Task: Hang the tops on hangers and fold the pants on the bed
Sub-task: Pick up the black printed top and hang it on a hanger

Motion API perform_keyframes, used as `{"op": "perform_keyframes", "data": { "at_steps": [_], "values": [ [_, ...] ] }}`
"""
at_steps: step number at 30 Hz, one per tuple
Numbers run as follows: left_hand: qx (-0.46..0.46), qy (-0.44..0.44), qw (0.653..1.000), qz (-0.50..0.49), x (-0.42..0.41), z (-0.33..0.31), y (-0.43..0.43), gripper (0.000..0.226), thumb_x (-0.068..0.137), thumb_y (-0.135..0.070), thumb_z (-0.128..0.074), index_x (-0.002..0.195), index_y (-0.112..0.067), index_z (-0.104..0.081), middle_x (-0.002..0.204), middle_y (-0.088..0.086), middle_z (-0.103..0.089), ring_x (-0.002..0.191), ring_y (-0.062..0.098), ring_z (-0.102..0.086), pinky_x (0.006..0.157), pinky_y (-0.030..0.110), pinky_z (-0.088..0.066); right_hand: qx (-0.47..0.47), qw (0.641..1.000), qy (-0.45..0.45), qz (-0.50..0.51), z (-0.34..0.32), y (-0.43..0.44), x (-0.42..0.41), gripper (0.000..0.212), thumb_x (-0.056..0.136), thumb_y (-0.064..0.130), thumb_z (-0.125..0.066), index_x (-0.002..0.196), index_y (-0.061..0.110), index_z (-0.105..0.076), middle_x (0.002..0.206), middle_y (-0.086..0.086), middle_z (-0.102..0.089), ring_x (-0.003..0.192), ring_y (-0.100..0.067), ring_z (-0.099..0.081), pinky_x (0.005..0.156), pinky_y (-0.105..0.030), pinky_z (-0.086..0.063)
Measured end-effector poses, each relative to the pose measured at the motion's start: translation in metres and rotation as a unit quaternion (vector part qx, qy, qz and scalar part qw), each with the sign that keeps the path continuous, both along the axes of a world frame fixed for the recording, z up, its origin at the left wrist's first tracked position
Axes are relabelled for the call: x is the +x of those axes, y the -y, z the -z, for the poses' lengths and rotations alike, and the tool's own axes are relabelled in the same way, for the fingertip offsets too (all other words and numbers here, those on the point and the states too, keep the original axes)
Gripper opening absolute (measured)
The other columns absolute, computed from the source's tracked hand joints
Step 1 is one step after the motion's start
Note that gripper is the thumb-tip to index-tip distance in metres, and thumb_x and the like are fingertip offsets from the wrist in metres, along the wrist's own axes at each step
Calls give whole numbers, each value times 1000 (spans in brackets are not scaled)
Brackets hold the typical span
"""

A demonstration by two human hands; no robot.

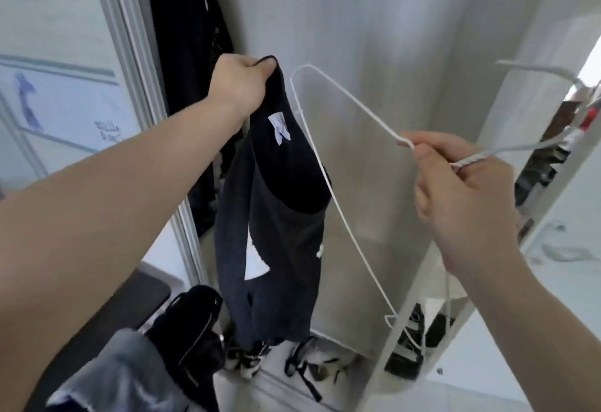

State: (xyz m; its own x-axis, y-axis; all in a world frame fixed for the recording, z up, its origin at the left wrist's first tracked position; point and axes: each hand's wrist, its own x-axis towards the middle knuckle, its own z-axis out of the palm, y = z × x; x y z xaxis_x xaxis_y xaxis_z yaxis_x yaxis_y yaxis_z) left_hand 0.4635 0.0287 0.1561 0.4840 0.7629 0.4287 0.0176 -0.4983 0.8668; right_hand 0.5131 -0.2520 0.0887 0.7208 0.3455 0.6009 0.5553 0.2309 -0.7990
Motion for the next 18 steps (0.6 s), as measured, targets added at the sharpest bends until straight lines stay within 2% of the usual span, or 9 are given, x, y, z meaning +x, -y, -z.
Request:
{"op": "perform_keyframes", "data": {
  "at_steps": [3,6,8,9,11,13,16,18],
  "values": [
    [-11,-39,999,-3,-21,34,28,59,97,-29,-63,53,-23,-24,43,-11,-23,40,9,-22,40,20,-21,-32,999,-3,-14,31,39,-20,23,93,31,-54,96,35,-76,48,13,-42,43,-9,-33,45,-23,-26],
    [-23,-89,996,9,-44,73,58,57,98,-30,-62,54,-20,-27,42,-11,-23,37,9,-21,39,20,-20,-66,998,0,-16,61,75,-35,25,94,31,-53,103,33,-76,51,18,-47,48,-7,-39,51,-26,-30],
    [-26,-117,993,17,-59,100,78,54,98,-31,-62,56,-5,-38,46,-4,-28,40,13,-25,42,21,-22,-87,996,2,-13,80,97,-45,26,94,32,-52,107,31,-75,55,20,-50,53,-6,-43,55,-27,-32],
    [-25,-128,991,22,-65,113,88,53,98,-30,-62,63,7,-47,52,3,-34,45,16,-31,46,23,-26,-93,996,-3,-16,90,108,-52,27,94,32,-52,108,31,-75,56,21,-51,54,-4,-44,55,-25,-34],
    [-25,-147,988,31,-79,139,108,48,98,-29,-62,81,16,-60,64,11,-44,57,20,-40,56,30,-33,-100,995,-19,-18,108,129,-64,27,94,31,-53,109,29,-75,57,23,-53,51,0,-45,49,-18,-34],
    [-24,-164,986,31,-92,161,125,47,98,-28,-61,83,16,-61,67,14,-49,62,20,-45,61,32,-36,-114,993,-39,-19,124,149,-76,26,95,32,-55,111,26,-75,55,24,-52,47,0,-44,45,-19,-30],
    [-37,-188,980,45,-109,189,152,49,98,-29,-61,75,14,-56,65,12,-46,60,18,-44,60,31,-30,-159,985,-61,-26,143,173,-94,33,94,53,-58,112,31,-74,48,17,-46,41,-9,-36,43,-17,-29],
    [-51,-201,976,60,-117,205,168,47,98,-30,-59,75,11,-60,67,12,-47,62,17,-43,62,31,-29,-174,982,-65,-27,153,183,-104,30,94,50,-56,111,33,-74,47,13,-44,40,-14,-33,43,-20,-27]
  ]
}}
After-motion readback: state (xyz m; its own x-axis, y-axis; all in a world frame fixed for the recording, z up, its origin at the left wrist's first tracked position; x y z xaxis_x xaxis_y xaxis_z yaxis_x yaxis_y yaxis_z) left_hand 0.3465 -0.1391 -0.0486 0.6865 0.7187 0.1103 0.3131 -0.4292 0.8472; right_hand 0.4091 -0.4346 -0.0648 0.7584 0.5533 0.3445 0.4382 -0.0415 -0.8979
